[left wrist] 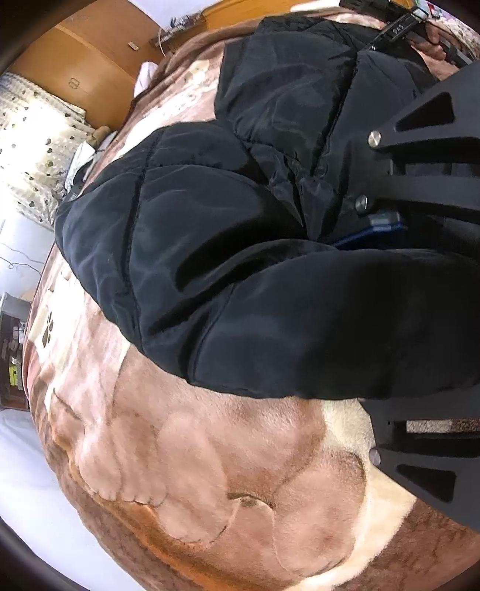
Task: Fold large clothes
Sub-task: 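Carry the held jacket bundle with both grippers and lower it onto the blanket, then open both grippers and release the jacket bundle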
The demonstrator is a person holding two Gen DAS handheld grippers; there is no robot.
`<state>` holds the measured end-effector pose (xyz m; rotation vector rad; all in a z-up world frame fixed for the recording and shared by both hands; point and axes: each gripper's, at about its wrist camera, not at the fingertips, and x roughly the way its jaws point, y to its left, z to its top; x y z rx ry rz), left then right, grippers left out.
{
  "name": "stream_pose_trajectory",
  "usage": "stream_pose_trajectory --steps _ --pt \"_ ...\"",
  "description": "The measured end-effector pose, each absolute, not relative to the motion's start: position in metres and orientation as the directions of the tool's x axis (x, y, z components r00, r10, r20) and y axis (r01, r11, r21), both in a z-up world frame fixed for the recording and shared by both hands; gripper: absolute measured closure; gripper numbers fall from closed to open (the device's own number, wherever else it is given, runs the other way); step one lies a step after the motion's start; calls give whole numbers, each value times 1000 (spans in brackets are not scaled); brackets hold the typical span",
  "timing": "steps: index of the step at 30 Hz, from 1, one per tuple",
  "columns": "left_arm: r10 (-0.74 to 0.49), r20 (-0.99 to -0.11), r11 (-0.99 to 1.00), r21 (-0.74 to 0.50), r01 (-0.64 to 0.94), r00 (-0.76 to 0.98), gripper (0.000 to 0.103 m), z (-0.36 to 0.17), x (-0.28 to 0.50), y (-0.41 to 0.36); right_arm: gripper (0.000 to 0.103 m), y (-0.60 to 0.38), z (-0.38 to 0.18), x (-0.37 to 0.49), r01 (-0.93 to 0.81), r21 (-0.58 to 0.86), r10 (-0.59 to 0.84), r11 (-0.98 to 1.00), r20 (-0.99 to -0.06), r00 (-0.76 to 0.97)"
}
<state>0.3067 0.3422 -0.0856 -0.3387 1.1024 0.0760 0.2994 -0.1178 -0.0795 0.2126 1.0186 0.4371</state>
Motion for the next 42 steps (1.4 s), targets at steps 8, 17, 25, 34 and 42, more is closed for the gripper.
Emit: stream_pose_trajectory --steps 8,17,25,34,42 --pt "-100 -890 944 -226 -239 444 38 -95 309 342 54 -124 -90 307 -231 355 422 906 -796 434" --pt "-115 -885 916 -270 -296 452 32 -95 301 357 36 -107 -85 317 -206 288 351 935 -831 432" --pt "-21 -827 909 -250 -335 562 32 -41 273 377 29 -115 -48 310 -192 183 258 964 -820 511" --pt "-149 -765 955 -276 -111 627 32 8 286 302 29 -79 23 299 -275 92 257 957 -710 655" --pt "-161 -878 973 -217 -75 451 32 -47 326 231 29 -4 -29 328 -315 84 251 945 -805 538"
